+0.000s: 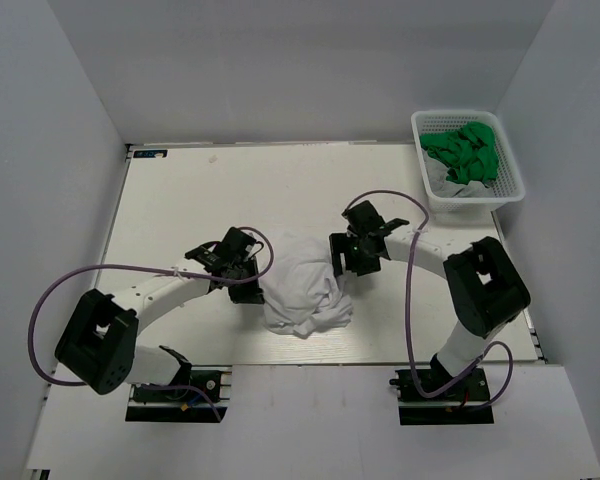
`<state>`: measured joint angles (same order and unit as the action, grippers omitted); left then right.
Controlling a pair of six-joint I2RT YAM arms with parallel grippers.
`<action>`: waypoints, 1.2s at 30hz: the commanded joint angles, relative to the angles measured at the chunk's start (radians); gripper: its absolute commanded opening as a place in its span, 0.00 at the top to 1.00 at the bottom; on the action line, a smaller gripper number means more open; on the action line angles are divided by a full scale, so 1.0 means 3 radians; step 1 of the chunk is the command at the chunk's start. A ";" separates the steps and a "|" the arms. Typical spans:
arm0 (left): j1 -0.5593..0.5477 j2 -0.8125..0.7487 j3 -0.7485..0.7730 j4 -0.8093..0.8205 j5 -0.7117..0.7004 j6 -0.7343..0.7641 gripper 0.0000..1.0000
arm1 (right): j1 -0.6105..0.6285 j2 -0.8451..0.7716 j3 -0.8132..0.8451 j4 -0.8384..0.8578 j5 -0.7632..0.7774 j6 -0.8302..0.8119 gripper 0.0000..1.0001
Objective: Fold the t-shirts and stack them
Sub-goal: Flatten out the tshirt
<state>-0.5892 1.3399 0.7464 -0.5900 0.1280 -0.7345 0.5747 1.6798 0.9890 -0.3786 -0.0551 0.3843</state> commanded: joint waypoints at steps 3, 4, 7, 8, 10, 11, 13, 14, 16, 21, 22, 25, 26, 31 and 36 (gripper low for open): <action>-0.0010 -0.0151 0.0094 0.0064 -0.0130 -0.0026 1.00 | 0.0134 0.0179 0.0124 0.0071 0.0143 0.0135 0.53; -0.0010 -0.0151 0.0094 0.0064 -0.0130 -0.0026 1.00 | 0.0145 0.0189 0.0109 0.0066 0.0153 0.0191 0.65; -0.0010 -0.0151 0.0166 0.0064 -0.0201 -0.0026 1.00 | 0.0186 0.0148 0.0048 0.0101 0.0168 0.0283 1.00; -0.0010 -0.0151 0.0166 0.0064 -0.0252 -0.0026 1.00 | 0.0196 0.0118 0.0047 0.0111 0.0290 0.0319 1.00; -0.0010 -0.0212 0.0273 -0.0017 -0.0319 -0.0026 1.00 | 0.0201 0.0041 0.0078 0.0107 0.0433 0.0335 1.00; -0.0010 -0.0212 0.0319 -0.0058 -0.0420 -0.0026 1.00 | 0.0196 -0.0040 0.0098 0.0091 0.0495 0.0355 1.00; 0.0021 -0.0243 0.0533 -0.0221 -0.0630 -0.0026 1.00 | 0.0191 -0.0194 0.0252 0.0030 0.0643 0.0355 1.00; 0.0021 -0.0283 0.0625 -0.0283 -0.0717 0.0009 1.00 | 0.0181 -0.0352 0.0298 -0.0031 0.0927 0.0350 1.00; 0.0021 -0.0365 0.0937 -0.0462 -0.0967 0.0040 1.00 | 0.0166 -0.0450 0.0512 -0.0164 0.1281 0.0340 1.00; 0.0056 -0.0504 0.1728 -0.0677 -0.1336 0.0162 1.00 | 0.0150 -0.0879 0.0993 -0.0593 0.2120 0.0141 1.00; 0.0057 -0.0539 0.1882 -0.0763 -0.1489 0.0163 1.00 | 0.0155 -0.0971 0.1176 -0.0629 0.2177 0.0115 1.00; 0.0057 -0.0580 0.2425 -0.0794 -0.1745 0.0285 1.00 | 0.0135 -0.1191 0.1513 -0.0819 0.2428 -0.0002 1.00; 0.0057 -0.0616 0.2613 -0.0795 -0.1812 0.0321 1.00 | 0.0125 -0.1232 0.1581 -0.0875 0.2509 -0.0028 1.00; 0.0057 -0.0769 0.2993 -0.0759 -0.2058 0.0520 1.00 | 0.0125 -0.1636 0.2046 -0.0952 0.2516 -0.0354 1.00; 0.0057 -0.1050 0.3070 -0.0371 -0.1650 0.0689 1.00 | 0.0135 -0.1923 0.2593 -0.1003 0.1872 -0.0662 1.00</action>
<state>-0.5915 1.1030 1.6276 -0.7479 -0.3336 -0.5926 0.6418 1.1625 1.6852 -0.6220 0.4881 0.3027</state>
